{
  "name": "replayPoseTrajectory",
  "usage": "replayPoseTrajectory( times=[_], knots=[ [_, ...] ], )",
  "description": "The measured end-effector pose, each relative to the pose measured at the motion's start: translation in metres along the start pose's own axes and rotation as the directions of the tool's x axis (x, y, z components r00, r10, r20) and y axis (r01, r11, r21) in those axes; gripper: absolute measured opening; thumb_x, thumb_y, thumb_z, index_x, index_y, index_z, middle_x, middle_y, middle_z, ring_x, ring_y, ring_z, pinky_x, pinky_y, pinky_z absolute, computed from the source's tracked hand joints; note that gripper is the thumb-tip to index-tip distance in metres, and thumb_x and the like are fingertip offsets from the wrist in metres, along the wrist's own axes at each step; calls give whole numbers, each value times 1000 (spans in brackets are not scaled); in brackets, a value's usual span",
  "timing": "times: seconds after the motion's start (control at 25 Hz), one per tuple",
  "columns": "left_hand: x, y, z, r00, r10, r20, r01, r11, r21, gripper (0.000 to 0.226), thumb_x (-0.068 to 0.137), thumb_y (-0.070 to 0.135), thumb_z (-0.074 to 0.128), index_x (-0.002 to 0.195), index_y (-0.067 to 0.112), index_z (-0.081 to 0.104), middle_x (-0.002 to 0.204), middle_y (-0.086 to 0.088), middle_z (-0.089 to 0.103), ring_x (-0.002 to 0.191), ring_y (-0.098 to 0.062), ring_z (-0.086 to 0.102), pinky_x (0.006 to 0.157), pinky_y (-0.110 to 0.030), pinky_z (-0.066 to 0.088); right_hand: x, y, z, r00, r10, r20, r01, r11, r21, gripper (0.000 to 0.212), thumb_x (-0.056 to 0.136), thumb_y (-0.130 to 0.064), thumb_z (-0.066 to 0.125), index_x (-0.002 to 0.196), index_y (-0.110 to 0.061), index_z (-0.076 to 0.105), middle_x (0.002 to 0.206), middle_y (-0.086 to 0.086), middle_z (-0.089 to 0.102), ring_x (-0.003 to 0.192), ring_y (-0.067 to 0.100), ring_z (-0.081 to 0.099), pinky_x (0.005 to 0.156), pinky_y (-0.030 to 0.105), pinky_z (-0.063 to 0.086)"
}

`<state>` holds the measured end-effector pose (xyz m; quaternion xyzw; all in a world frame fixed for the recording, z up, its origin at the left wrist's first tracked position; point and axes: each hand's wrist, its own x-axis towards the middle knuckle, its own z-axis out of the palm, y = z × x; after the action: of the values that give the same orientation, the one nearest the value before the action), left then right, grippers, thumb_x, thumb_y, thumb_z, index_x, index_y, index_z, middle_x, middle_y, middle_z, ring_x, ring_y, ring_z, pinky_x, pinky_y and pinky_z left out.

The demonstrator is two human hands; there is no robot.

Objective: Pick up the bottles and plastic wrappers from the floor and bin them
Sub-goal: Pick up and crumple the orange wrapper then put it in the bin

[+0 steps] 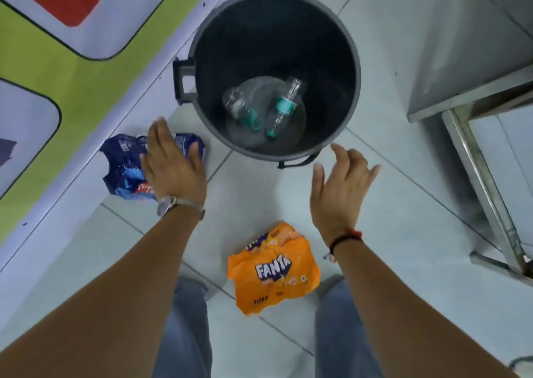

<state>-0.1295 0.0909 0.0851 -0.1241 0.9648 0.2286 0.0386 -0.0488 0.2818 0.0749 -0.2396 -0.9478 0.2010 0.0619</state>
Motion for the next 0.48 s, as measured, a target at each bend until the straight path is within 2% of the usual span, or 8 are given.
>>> replayPoseTrajectory(
  times=[0.04, 0.12, 0.2, 0.24, 0.32, 0.4, 0.44, 0.48],
  knots=[
    [-15, -19, 4, 999, -35, 39, 33, 999, 42, 59, 93, 23, 47, 142, 4, 19, 149, -20, 26, 136, -35, 26, 112, -51, 18, -23, 15, 1, 999, -14, 42, 16, 999, -35, 41, 91, -34, 35, 120, -8, 47, 108, 25, 57, 107, 28, 38, 107, 62, 17],
    [-54, -54, 16, 986, -50, 159, 26, 989, 147, 63, 91, 20, 51, 142, 2, 19, 148, -22, 28, 135, -36, 28, 111, -51, 19, -78, 46, 5, 969, -64, 237, 104, 982, -158, 43, 90, -40, 33, 115, -9, 48, 103, 24, 59, 102, 32, 47, 104, 62, 25],
    [-91, -77, 34, 945, 4, 328, -79, 973, 215, 68, 87, 20, 57, 141, 1, 20, 147, -22, 30, 135, -37, 30, 110, -53, 21, -124, 79, 18, 856, -148, 496, 289, 932, -220, 50, 83, -46, 37, 114, -8, 51, 106, 22, 63, 98, 37, 59, 98, 65, 32],
    [-110, -85, 45, 898, 40, 439, -153, 962, 227, 71, 86, 21, 59, 142, 2, 19, 148, -21, 29, 135, -37, 29, 111, -54, 20, -146, 95, 28, 758, -184, 626, 402, 888, -225, 57, 78, -51, 44, 116, -8, 51, 110, 20, 64, 99, 38, 62, 100, 66, 30],
    [-146, -99, 68, 734, 102, 671, -325, 921, 215, 78, 88, 29, 54, 144, 8, 3, 154, -15, 13, 141, -34, 16, 114, -51, 12, -184, 123, 52, 560, -188, 807, 578, 787, -217, 87, 57, -61, 70, 122, -8, 47, 122, 18, 63, 109, 38, 61, 109, 62, 12],
    [-174, -111, 91, 555, 123, 822, -465, 866, 184, 83, 92, 42, 43, 135, 14, -22, 152, -3, -14, 143, -29, -3, 116, -46, -1, -204, 141, 74, 472, -142, 870, 634, 741, -223, 114, 31, -58, 85, 128, -8, 49, 130, 16, 58, 117, 37, 55, 109, 60, 15],
    [-187, -119, 104, 485, 114, 867, -504, 846, 171, 85, 91, 47, 41, 131, 15, -27, 148, 0, -23, 143, -28, -8, 116, -45, -5, -211, 146, 86, 451, -105, 886, 652, 717, -247, 117, 31, -54, 87, 131, -10, 47, 135, 14, 54, 122, 35, 51, 108, 60, 18],
    [-198, -125, 116, 436, 108, 894, -526, 837, 155, 89, 89, 50, 41, 132, 15, -28, 147, 0, -25, 142, -27, -12, 115, -45, -7, -216, 149, 96, 438, -71, 896, 678, 681, -277, 115, 38, -50, 87, 136, -13, 39, 140, 11, 48, 128, 32, 45, 109, 58, 14]
  ],
)
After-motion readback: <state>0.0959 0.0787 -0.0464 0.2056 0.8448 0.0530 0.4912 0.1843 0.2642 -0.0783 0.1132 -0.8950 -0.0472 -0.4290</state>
